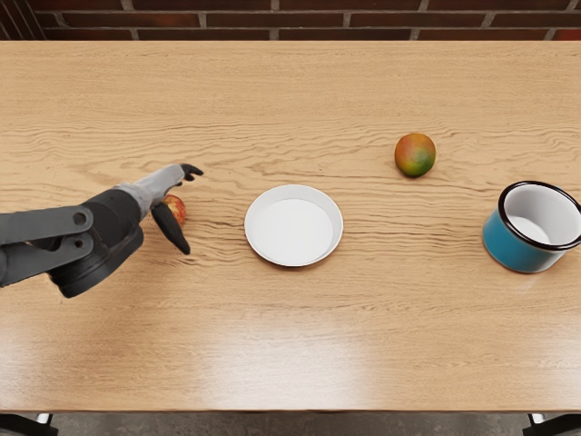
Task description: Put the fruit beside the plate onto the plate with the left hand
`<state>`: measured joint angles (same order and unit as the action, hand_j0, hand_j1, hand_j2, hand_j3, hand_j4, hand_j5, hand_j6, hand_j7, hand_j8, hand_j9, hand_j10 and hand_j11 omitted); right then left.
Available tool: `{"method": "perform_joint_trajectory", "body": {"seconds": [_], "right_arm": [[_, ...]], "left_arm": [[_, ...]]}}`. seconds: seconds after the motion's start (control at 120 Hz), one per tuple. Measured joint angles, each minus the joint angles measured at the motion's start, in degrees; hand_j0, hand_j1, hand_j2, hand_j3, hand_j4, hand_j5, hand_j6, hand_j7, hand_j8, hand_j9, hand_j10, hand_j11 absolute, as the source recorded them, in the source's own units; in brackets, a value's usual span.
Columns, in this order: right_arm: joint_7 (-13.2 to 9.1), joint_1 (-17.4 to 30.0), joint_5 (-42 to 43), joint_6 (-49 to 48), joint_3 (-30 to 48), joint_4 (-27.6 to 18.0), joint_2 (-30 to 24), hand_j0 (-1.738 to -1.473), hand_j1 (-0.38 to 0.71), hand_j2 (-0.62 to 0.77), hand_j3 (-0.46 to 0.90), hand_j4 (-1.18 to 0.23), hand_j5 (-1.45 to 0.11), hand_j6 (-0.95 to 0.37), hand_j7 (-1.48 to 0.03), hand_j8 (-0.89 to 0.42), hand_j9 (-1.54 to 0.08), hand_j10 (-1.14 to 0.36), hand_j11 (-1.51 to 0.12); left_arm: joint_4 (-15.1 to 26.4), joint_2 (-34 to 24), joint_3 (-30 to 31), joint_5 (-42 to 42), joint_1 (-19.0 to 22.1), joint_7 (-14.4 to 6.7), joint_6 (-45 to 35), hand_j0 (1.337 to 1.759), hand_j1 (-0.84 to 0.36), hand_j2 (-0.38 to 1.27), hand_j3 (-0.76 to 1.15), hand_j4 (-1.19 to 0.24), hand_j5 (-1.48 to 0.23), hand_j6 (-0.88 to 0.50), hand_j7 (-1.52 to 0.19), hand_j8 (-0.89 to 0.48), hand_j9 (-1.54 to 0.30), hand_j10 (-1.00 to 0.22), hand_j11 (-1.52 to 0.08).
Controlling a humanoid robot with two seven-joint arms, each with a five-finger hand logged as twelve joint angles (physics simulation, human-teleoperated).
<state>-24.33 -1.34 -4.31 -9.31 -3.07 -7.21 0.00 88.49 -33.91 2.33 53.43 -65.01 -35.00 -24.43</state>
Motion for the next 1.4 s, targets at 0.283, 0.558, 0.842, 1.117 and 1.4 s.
{"method": "perform_joint_trajectory", "body": {"seconds": [0.283, 0.558, 0.842, 1.117, 1.4], "right_arm": [[0.0, -0.1, 0.0, 0.0, 0.0, 0.0, 0.0, -1.658, -0.35, 0.0, 0.0, 0.0, 0.0, 0.0, 0.0, 0.0, 0.0, 0.0, 0.0], [0.1, -0.1, -0.1, 0.0, 0.1, 0.0, 0.0, -1.658, -0.35, 0.0, 0.0, 0.0, 0.0, 0.0, 0.0, 0.0, 0.0, 0.0, 0.0], [0.3, -0.1, -0.1, 0.0, 0.1, 0.0, 0.0, -1.658, -0.35, 0.0, 0.0, 0.0, 0.0, 0.0, 0.0, 0.0, 0.0, 0.0, 0.0], [0.3, -0.1, 0.0, 0.0, 0.1, 0.0, 0.0, -1.658, -0.35, 0.0, 0.0, 0.0, 0.0, 0.0, 0.0, 0.0, 0.0, 0.0, 0.0], [0.4, -0.1, 0.0, 0.0, 0.1, -0.1, 0.0, -1.658, -0.35, 0.0, 0.0, 0.0, 0.0, 0.0, 0.0, 0.0, 0.0, 0.0, 0.0]], "left_arm": [[-5.1, 0.2, 2.2, 0.0, 0.4, 0.0, -3.5, 1.658, 0.1, 0.04, 0.0, -0.21, -0.27, -0.21, -0.27, -0.21, -0.27, -0.21, -0.27], [-5.5, 2.9, 2.9, -0.5, 0.4, 0.0, -3.8, 1.658, 0.0, 0.06, 0.0, -0.29, -0.38, -0.29, -0.38, -0.29, -0.38, -0.29, -0.38], [-5.4, 2.7, 3.2, -0.7, 0.3, 0.0, -3.8, 1.658, -0.11, 0.08, 0.0, -0.38, -0.5, -0.38, -0.5, -0.38, -0.5, -0.38, -0.5], [-5.3, 2.8, 3.2, -0.7, 0.6, 0.0, -3.8, 1.658, -0.17, 0.09, 0.0, -0.44, -0.57, -0.44, -0.57, -0.44, -0.57, -0.44, -0.57], [-5.4, 2.1, 3.2, -0.8, 1.1, 0.0, -3.8, 1.658, -0.24, 0.1, 0.0, -0.49, -0.64, -0.48, -0.64, -0.48, -0.64, -0.49, -0.64]]}}
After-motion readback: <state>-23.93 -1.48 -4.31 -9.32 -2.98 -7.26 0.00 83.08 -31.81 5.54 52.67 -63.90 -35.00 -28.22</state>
